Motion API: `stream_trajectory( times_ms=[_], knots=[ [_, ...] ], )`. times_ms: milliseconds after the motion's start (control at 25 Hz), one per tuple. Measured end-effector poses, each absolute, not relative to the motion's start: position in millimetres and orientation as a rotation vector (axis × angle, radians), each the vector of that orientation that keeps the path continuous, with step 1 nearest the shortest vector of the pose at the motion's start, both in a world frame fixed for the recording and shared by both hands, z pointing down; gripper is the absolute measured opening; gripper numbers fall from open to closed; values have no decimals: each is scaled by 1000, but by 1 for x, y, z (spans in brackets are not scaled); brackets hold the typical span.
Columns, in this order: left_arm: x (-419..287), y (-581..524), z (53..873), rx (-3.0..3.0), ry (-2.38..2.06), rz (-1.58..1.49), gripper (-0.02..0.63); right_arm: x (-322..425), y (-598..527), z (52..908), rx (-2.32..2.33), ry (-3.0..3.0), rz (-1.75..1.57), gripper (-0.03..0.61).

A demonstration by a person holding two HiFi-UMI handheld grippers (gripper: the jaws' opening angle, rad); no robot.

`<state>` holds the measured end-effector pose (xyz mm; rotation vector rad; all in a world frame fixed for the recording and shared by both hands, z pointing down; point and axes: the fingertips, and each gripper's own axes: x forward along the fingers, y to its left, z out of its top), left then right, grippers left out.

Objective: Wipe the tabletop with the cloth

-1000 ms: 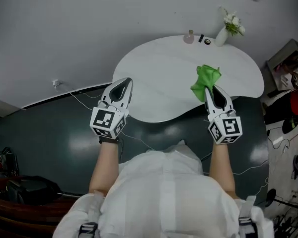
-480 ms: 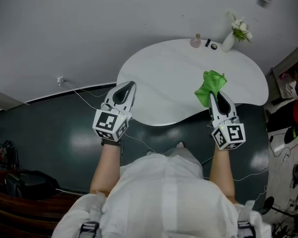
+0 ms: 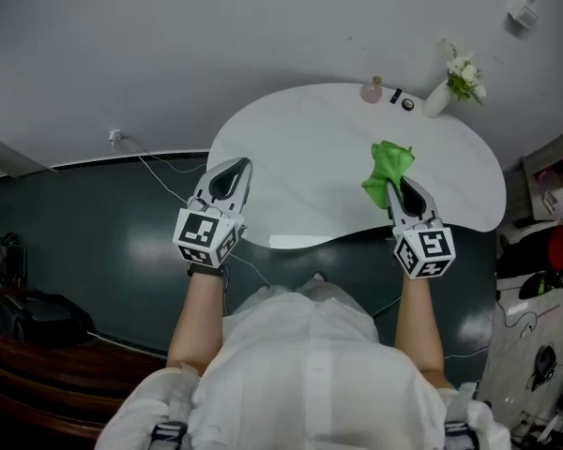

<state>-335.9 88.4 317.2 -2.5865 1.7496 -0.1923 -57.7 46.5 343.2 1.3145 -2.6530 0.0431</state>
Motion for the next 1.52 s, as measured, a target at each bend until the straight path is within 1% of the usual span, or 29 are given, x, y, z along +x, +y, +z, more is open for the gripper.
stream_trajectory(
  times_ms=[200,440,640,1080,1520],
  knots=[
    [-328,88,324,-2544,1835,-219,25,-59,4,362,1191,-2611,71,81],
    [-340,72,339,-2533,1912,-252,25,-76,-45,393,1116,-2555,149,81],
    [-354,39,354,-2556,1929,-280,25,-96,-77,418,1073,-2517,215,83],
    [-399,-58,372,-2604,1854,-304,25,-168,-173,454,1022,-2397,142,83],
    [-406,-115,414,-2618,1919,-418,25,-187,-290,525,985,-2223,173,83]
  ],
)
